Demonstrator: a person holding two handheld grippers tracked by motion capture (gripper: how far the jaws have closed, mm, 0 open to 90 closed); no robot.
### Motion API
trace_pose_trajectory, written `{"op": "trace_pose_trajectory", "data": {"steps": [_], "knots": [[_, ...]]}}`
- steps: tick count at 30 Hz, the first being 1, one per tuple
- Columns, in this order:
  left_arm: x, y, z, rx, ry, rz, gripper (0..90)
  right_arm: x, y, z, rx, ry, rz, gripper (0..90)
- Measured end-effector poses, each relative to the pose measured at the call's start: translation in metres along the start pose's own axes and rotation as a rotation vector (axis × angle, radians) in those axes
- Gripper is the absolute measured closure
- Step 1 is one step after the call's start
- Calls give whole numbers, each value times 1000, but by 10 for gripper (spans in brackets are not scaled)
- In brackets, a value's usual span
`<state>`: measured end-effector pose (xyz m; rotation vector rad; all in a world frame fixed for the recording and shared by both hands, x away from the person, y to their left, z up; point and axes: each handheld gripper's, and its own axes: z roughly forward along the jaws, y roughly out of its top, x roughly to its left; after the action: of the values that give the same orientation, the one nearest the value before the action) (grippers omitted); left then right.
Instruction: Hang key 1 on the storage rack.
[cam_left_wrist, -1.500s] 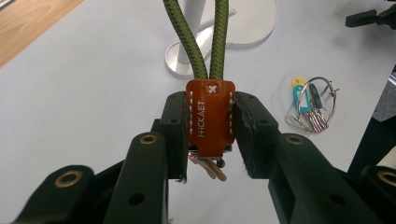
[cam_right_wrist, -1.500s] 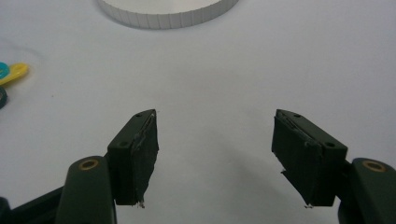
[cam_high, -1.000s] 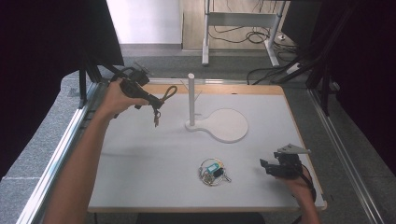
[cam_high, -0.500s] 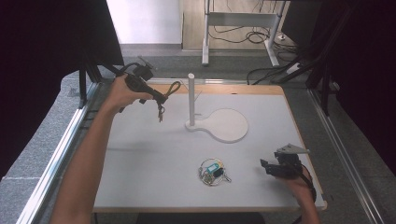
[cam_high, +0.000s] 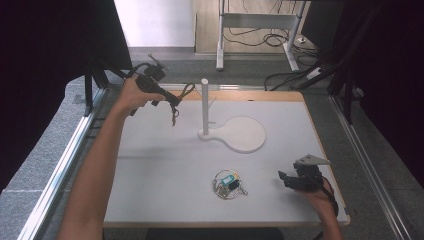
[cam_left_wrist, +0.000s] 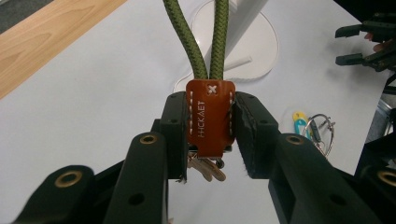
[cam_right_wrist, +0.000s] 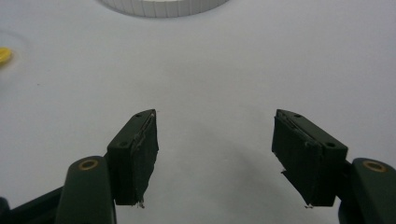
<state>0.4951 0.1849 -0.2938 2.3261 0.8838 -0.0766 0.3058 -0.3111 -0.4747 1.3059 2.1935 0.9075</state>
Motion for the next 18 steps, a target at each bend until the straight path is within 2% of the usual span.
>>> {"op": "trace_pose_trajectory", "data": {"steps": [7, 18], "knots": [[3, 3, 3, -3, -18, -9, 668, -2, -1, -1, -1, -1, 6, 317], [0, 6, 23, 26, -41, 15, 667, 0, -1, 1, 5, -1, 1, 317]]}}
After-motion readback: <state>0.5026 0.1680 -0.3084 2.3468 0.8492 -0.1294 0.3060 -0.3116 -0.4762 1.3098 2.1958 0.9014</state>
